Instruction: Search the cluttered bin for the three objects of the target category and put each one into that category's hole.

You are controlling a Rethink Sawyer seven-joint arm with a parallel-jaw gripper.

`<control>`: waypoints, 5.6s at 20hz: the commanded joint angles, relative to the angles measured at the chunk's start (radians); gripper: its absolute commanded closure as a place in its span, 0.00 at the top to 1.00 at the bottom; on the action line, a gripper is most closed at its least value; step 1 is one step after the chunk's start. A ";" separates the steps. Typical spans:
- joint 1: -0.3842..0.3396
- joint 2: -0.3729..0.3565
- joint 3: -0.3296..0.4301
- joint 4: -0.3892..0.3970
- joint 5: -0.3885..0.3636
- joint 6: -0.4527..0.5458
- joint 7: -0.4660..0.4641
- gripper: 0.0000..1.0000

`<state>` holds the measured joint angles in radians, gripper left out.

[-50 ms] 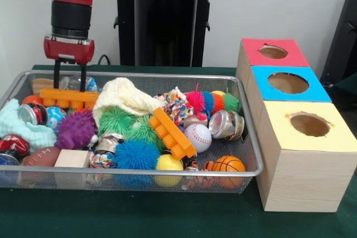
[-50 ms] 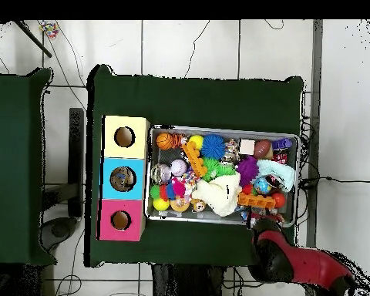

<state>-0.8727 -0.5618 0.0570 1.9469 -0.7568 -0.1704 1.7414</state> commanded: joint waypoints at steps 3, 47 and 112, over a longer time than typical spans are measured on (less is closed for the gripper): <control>-0.044 0.081 -0.029 0.047 -0.070 0.116 0.047 1.00; -0.082 0.103 0.065 -0.013 0.013 0.243 0.022 0.00; 0.066 -0.054 0.122 -0.176 0.349 0.540 0.060 1.00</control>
<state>-0.8024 -0.6398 0.1401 1.9797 -0.4947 0.2067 1.7414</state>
